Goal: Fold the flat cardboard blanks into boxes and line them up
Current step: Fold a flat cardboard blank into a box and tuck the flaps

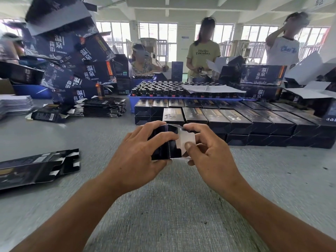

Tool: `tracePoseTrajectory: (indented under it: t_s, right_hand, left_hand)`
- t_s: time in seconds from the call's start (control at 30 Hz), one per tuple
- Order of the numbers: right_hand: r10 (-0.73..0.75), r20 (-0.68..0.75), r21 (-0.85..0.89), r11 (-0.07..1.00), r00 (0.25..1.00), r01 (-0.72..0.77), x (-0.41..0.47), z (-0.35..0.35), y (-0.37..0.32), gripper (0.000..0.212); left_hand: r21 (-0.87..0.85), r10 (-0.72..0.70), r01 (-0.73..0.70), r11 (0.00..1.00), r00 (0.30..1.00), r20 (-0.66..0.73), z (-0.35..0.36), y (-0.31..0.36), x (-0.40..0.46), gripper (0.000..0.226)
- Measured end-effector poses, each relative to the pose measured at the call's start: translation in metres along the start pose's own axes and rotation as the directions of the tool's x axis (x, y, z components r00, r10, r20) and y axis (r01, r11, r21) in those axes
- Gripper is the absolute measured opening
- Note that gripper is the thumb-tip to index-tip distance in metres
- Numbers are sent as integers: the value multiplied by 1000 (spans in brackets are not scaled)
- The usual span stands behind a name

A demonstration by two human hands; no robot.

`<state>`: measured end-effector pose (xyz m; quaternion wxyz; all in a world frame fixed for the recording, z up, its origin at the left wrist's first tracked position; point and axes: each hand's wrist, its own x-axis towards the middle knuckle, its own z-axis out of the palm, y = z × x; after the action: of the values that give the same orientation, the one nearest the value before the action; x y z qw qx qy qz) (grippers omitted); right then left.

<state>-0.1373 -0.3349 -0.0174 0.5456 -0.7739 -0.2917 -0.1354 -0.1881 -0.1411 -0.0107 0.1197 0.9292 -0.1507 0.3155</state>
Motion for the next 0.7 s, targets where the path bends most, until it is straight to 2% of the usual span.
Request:
tracePoseTrajectory:
  t_s: [0.07, 0.2, 0.3, 0.4, 0.47, 0.5, 0.7]
  right_hand:
    - [11, -5, -18, 1000, 1000, -11, 0, 0, 0, 35]
    - [13, 5, -54, 998, 1000, -12, 0, 0, -1, 32]
    - [19, 50, -20, 1000, 999, -18, 0, -2, -3, 32]
    - [45, 183, 8, 999, 982, -48, -2, -5, -4, 49]
    - [46, 275, 49, 997, 960, -62, -3, -5, -4, 65]
    - [42, 286, 74, 995, 957, -66, -3, -4, -4, 67]
    - [39, 74, -15, 999, 997, -38, -2, 1, 1, 34]
  left_hand:
    - [-10, 3, -3, 1000, 1000, -17, 1, 0, 0, 73]
    - [8, 7, -7, 1000, 1000, -7, 2, 0, 0, 83]
    - [38, 12, -12, 999, 1000, 6, 3, -2, 0, 77]
    - [7, -20, 20, 1000, 999, -31, 1, -4, 0, 66]
    - [5, -47, 47, 999, 998, -42, 0, -5, 0, 66]
    - [7, -52, 52, 999, 998, -43, 0, -6, 0, 66]
    - [2, -5, 5, 1000, 999, -54, 3, 0, 0, 64]
